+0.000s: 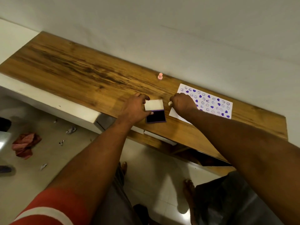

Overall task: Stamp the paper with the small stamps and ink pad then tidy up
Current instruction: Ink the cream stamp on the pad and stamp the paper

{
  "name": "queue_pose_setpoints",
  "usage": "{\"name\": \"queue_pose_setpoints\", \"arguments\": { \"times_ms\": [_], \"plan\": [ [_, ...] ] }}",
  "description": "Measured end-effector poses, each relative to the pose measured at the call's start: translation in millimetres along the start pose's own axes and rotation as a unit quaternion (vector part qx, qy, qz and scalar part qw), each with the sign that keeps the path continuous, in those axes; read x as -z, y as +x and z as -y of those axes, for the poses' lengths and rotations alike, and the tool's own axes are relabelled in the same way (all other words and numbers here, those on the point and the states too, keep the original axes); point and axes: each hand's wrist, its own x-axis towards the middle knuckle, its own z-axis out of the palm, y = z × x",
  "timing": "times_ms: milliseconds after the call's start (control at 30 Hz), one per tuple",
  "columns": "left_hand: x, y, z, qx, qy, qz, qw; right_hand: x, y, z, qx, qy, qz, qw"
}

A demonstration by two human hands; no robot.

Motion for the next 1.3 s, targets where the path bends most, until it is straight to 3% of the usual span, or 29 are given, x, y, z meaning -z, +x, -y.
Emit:
{"name": "queue_pose_setpoints", "arguments": {
  "times_ms": [167, 633, 1033, 1300],
  "plan": [
    [-21, -21, -34, -0.020, -0.001, -0.019, 1.000, -2, -37, 5, -0.075, 0.147, -0.018, 0.986],
    [-28, -49, -20, -0.006, -0.038, -0.034, 0.999, -4, -60, 59, -0.057, 0.273, -0.036, 0.960],
    [-27, -54, 29, 0.043, -0.057, -0.046, 0.996, -15, -43, 100, 0.043, 0.240, -0.029, 0.969],
    [-29, -56, 39, 0.001, -0.024, -0.029, 0.999, -16, -38, 100, 0.100, 0.176, 0.000, 0.979]
  ]
}}
